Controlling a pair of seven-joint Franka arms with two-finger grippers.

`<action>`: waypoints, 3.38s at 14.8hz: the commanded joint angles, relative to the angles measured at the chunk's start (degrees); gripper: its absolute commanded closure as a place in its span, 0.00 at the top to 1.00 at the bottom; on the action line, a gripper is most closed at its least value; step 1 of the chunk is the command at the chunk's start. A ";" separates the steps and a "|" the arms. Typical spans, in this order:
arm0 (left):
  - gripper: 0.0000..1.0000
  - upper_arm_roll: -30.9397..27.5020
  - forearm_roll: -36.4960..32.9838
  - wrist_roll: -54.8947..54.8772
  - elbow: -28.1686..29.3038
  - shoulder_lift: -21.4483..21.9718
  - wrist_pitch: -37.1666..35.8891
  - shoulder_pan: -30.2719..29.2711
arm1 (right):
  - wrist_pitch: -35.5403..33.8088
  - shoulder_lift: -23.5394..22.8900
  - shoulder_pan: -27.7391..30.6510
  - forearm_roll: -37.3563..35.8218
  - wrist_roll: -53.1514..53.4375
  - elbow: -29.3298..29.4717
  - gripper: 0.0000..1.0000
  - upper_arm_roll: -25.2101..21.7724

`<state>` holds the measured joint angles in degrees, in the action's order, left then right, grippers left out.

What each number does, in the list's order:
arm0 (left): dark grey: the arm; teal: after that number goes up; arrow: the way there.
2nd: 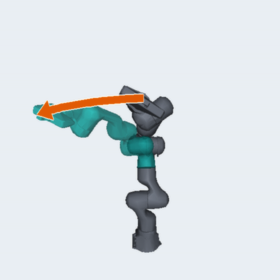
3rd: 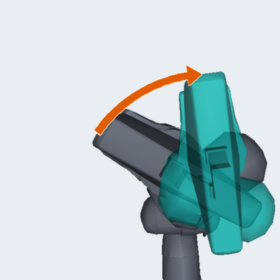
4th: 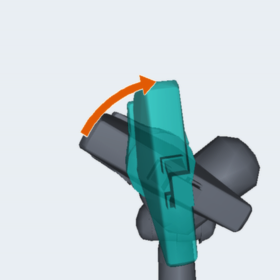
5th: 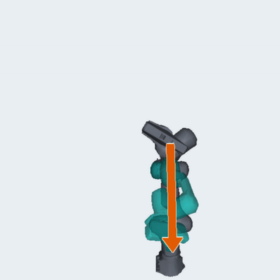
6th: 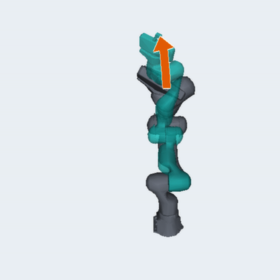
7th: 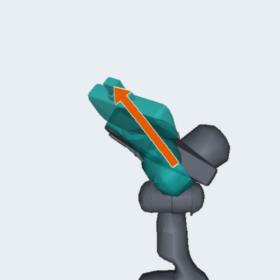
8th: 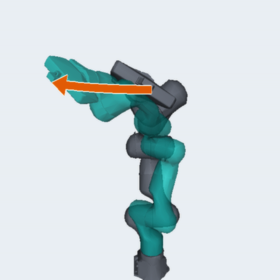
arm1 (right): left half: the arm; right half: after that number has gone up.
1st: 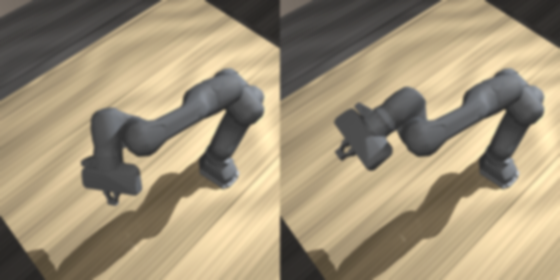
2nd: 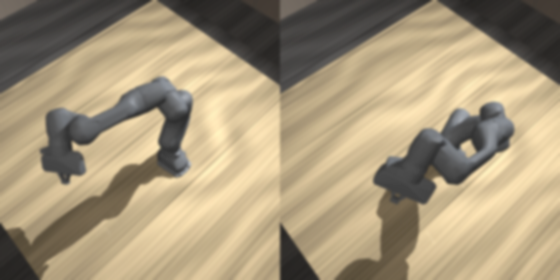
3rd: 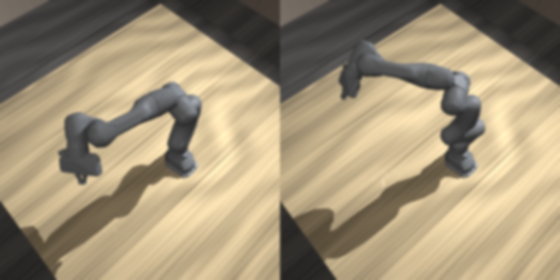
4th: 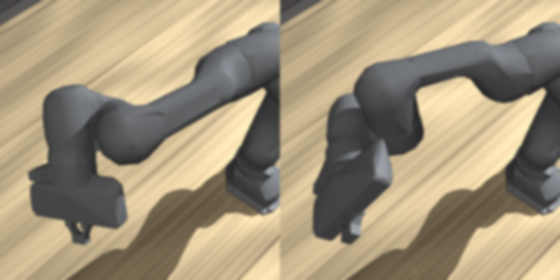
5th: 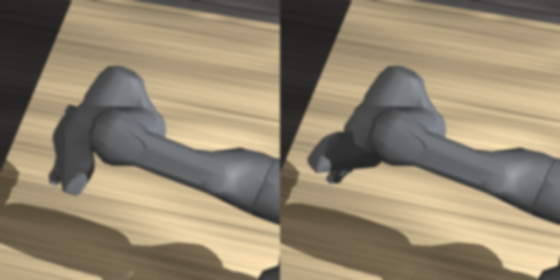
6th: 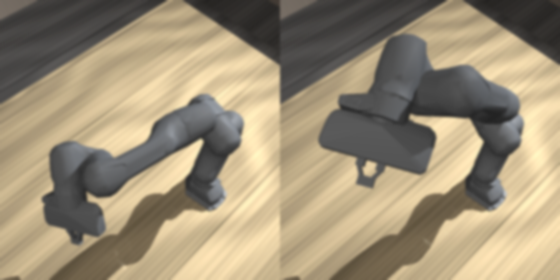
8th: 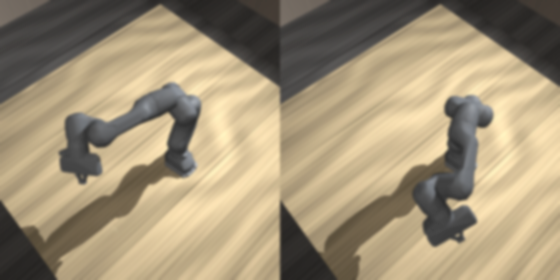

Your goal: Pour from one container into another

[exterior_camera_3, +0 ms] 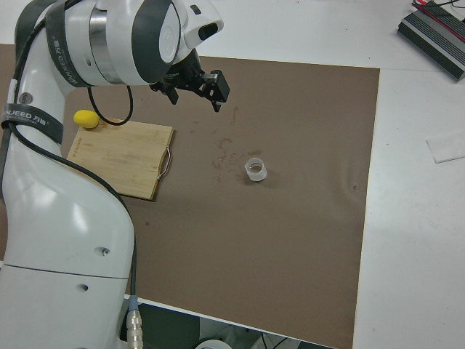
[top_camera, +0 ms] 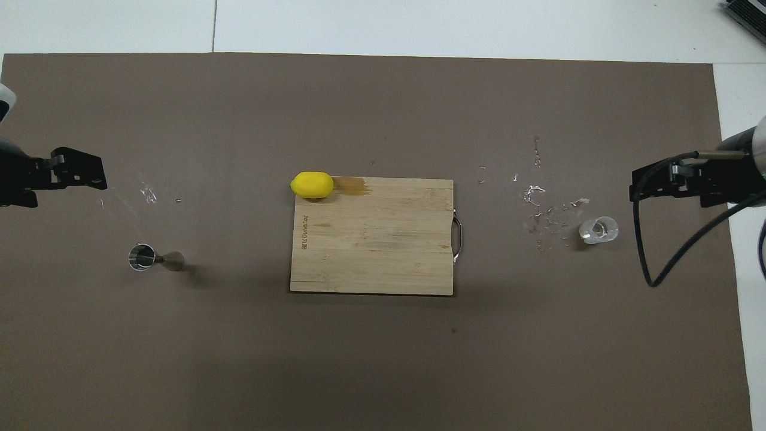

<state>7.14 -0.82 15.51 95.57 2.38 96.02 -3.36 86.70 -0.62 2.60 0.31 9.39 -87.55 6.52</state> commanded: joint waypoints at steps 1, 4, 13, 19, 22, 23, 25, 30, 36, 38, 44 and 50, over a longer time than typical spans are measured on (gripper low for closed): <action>1.00 -0.46 -1.02 0.83 1.02 0.61 1.63 0.46 | 0.58 0.98 0.13 0.66 0.28 -1.31 1.00 0.34; 1.00 -0.55 -1.02 3.72 0.50 0.17 4.60 0.02 | 0.49 0.98 0.13 0.75 0.11 -1.31 1.00 0.34; 1.00 -0.64 -1.20 3.83 3.29 0.43 12.85 -0.15 | 0.14 1.59 0.92 0.84 0.11 -1.13 1.00 0.07; 1.00 -0.90 -1.20 -3.01 19.83 2.64 33.09 -6.30 | -0.13 1.85 0.92 0.84 0.11 -1.13 1.00 0.07; 1.00 -0.90 -1.11 -4.27 19.83 0.17 32.68 -5.96 | -0.13 1.85 0.92 0.84 0.11 -1.13 1.00 0.07; 1.00 -0.81 -1.11 -3.74 18.79 0.17 26.91 -5.43 | -0.13 1.85 0.92 0.84 0.11 -1.13 1.00 0.07; 1.00 -0.55 -0.76 -3.82 16.41 0.26 17.13 -5.25 | -0.04 1.85 0.92 0.84 0.11 -1.13 1.00 -0.01; 1.00 -0.37 5.39 -4.35 14.30 -0.27 12.90 -4.20 | -0.13 1.85 0.92 0.84 0.19 -1.13 1.00 -0.01; 1.00 -0.90 17.47 -12.66 14.29 -1.59 5.33 -7.25 | 0.40 1.94 0.22 0.84 0.46 -1.22 1.00 0.07; 1.00 -0.81 23.12 -21.01 14.04 -1.59 2.79 -12.18 | 0.58 1.94 0.21 0.84 0.46 -1.22 1.00 -0.01; 1.00 -0.81 34.64 -47.83 12.98 -6.32 1.55 -19.57 | 0.49 0.45 0.22 0.31 1.16 -0.17 1.00 -0.01; 1.00 -0.90 48.01 -81.81 8.76 -15.64 -6.70 -25.54 | 0.66 -1.22 0.74 0.39 1.25 0.71 1.00 -0.01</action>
<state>5.83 44.34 -56.14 107.75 -9.32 93.74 -26.20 86.81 -0.64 2.65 0.33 9.65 -87.45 6.20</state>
